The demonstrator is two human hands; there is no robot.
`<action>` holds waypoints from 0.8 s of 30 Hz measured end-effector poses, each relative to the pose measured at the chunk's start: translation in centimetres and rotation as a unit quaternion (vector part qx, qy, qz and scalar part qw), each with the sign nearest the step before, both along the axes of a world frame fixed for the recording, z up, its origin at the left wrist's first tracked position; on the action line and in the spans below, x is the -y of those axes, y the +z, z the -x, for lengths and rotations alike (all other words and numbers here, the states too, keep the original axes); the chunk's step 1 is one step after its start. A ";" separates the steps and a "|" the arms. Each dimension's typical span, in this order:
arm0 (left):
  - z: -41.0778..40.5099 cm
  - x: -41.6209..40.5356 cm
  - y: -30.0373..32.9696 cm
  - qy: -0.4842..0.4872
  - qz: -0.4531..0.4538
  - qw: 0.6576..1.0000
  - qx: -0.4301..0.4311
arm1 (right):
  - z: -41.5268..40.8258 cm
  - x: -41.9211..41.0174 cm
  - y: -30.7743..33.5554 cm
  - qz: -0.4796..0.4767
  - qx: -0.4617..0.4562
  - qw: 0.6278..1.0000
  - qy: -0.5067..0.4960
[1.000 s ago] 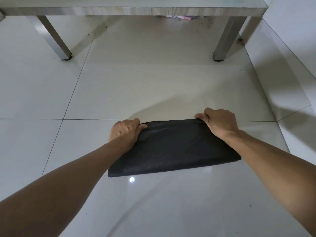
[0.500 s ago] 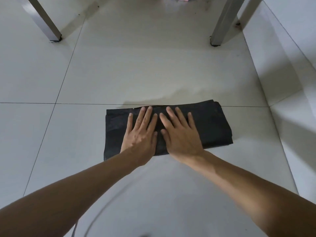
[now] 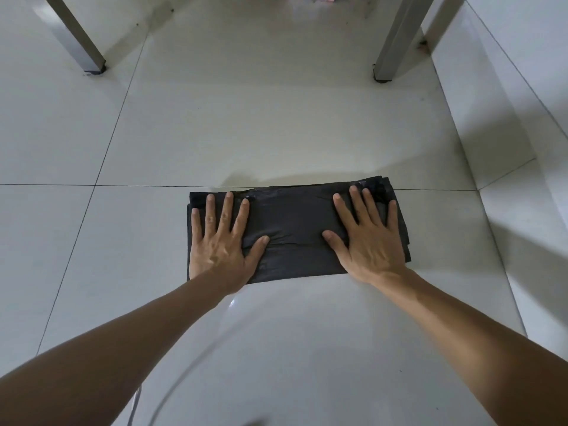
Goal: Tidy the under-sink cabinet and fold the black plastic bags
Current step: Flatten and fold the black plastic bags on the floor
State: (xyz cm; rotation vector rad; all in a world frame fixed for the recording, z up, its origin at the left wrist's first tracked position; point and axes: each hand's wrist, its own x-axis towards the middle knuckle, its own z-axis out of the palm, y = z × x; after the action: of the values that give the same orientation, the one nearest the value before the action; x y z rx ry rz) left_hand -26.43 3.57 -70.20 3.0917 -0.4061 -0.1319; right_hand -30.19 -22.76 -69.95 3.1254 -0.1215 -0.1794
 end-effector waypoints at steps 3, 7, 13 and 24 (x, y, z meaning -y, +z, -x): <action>-0.2 -0.9 -0.1 0.032 0.015 0.999 -0.011 | 0.1 0.8 0.0 -0.011 -0.001 1.000 -0.021; -0.3 -2.1 -0.4 0.035 0.041 0.998 -0.013 | 0.1 1.8 0.0 -0.026 -0.009 0.998 -0.053; -0.5 -3.2 -0.4 0.048 0.036 0.998 -0.024 | -0.2 3.1 0.1 -0.044 -0.013 0.994 -0.094; 0.4 -2.2 1.5 -0.111 0.037 0.992 0.052 | 0.1 -1.1 2.5 0.012 0.025 0.997 0.079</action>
State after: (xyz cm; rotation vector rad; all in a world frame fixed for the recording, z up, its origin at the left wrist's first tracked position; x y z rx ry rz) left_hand -26.80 5.73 -68.70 2.9797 -0.7404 0.0413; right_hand -30.32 -21.64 -67.42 3.0974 0.1216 -0.0982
